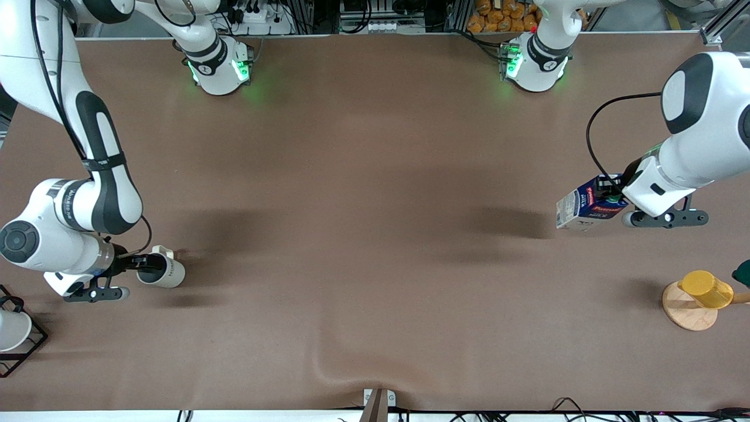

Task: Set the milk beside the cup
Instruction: 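Close the left gripper on the milk carton while the right gripper grasps the mug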

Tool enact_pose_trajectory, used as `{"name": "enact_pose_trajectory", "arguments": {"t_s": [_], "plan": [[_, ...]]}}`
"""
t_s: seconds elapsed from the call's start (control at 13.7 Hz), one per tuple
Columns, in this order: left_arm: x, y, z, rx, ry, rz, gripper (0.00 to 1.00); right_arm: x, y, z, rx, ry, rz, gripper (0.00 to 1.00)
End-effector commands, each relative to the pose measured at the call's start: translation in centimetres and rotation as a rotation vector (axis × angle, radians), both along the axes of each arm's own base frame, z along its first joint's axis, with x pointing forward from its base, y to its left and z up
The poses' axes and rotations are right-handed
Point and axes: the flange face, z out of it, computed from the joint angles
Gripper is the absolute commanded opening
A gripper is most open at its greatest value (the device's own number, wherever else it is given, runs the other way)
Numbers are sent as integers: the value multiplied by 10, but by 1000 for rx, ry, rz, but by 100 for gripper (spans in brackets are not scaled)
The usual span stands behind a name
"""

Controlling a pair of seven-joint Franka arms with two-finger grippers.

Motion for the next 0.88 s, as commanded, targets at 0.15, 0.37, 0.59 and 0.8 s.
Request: {"name": "enact_pose_trajectory", "arguments": {"t_s": [0.15,0.37,0.59,0.8], "plan": [[3,-5,10,-5,4,12,28,3,-13,-11,-1,-15,-4,10],[3,-16,11,-10,1,-5,28,3,-10,-11,-1,-9,2,0],[3,-26,13,-24,-1,-1,28,4,-9,-7,-2,-16,10,0],[0,-31,22,-23,7,-10,28,9,-1,10,-2,-45,33,0]]}}
